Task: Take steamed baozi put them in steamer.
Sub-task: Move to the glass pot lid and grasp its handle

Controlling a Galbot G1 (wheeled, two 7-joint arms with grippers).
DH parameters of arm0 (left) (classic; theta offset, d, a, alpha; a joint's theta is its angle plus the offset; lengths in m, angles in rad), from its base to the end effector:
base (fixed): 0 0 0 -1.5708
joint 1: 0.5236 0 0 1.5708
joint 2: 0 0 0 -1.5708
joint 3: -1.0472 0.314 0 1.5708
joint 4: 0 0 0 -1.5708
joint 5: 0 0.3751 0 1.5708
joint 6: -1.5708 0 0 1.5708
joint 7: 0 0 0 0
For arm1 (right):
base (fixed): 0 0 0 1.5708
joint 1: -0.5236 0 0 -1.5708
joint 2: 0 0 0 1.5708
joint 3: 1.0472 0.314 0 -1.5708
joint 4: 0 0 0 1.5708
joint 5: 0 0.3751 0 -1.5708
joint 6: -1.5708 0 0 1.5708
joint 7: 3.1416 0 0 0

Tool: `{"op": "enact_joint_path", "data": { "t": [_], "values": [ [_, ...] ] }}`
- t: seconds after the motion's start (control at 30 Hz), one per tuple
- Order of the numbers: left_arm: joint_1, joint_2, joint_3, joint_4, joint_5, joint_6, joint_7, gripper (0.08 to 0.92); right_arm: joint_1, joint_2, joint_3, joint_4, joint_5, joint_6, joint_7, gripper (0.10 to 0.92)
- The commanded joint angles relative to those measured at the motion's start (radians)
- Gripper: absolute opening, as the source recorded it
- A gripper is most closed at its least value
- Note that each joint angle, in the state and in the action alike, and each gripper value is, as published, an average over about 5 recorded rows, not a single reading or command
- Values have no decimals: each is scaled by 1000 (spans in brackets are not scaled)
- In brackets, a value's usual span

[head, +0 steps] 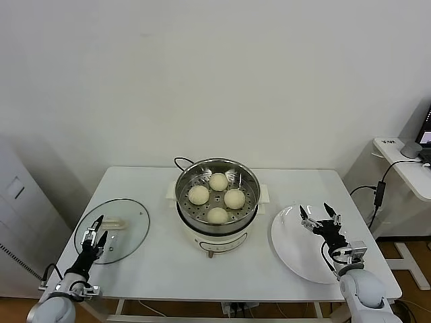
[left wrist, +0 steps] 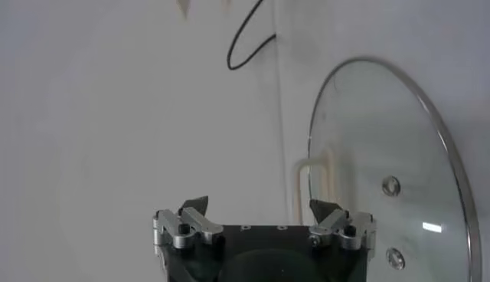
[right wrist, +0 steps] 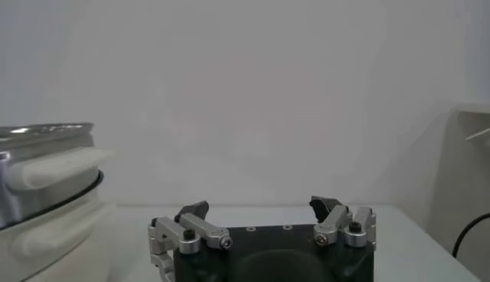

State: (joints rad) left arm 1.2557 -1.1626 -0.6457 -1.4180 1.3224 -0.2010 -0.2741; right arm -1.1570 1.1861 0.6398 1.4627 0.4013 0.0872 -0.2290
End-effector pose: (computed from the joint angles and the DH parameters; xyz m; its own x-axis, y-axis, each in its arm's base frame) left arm 0.2932 0.1887 -0.3919 -0.9962 0.0641 0.0582 0.0497 -0.1272 0.9906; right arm 0.3339 -0.1731 -0.3510 -0.9940 -0.0792 0.0755 -0.0779 0.9968 0.0199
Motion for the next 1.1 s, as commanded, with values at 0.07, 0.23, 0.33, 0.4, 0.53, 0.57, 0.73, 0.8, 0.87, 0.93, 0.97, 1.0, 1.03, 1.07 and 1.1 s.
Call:
{"op": "enact_joint_path", "data": {
  "t": [0.07, 0.23, 0.33, 0.4, 0.53, 0.57, 0.73, 0.8, 0.87, 0.93, 0.97, 1.0, 1.03, 1.07, 1.1],
  "values": [
    [-87, -13, 12, 72, 32, -5, -13, 823, 7, 0, -7, -18, -8, 3, -4, 823],
    [-123, -14, 30, 92, 28, 8, -7, 823, 13, 0, -6, -32, -12, 6, -10, 823],
    [-146, -14, 38, 113, 28, 13, -2, 823, 13, 1, -6, -35, -15, 8, -15, 823],
    [-162, -14, 42, 127, 27, 15, 2, 823, 13, 0, -5, -35, -16, 9, -18, 823],
    [-192, -13, 50, 150, 21, 22, 11, 823, 12, 0, -3, -36, -17, 11, -22, 823],
    [-199, -13, 52, 155, 19, 25, 13, 823, 12, 0, -2, -37, -17, 11, -22, 823],
    [-223, -15, 62, 170, -3, 42, 39, 823, 8, 2, 4, -36, -18, 13, -26, 823],
    [-223, -14, 66, 169, -25, 46, 58, 823, 5, 2, 8, -35, -18, 14, -28, 823],
    [-219, -14, 69, 166, -48, 47, 71, 823, 2, 1, 13, -34, -17, 15, -30, 823],
    [-212, -13, 70, 161, -65, 46, 75, 817, 0, 0, 18, -34, -17, 17, -32, 823],
    [-208, -12, 69, 156, -69, 45, 77, 802, -2, -1, 20, -35, -17, 17, -33, 823],
    [-203, -11, 69, 151, -73, 44, 78, 787, -3, -2, 21, -35, -17, 18, -34, 823],
    [-198, -10, 69, 146, -76, 43, 79, 755, -5, -2, 22, -35, -17, 18, -35, 823],
    [-194, -9, 68, 141, -78, 42, 79, 723, -6, -2, 23, -35, -17, 19, -36, 823],
    [-190, -8, 68, 135, -82, 41, 79, 689, -7, -1, 24, -35, -17, 19, -36, 823]
  ]
}}
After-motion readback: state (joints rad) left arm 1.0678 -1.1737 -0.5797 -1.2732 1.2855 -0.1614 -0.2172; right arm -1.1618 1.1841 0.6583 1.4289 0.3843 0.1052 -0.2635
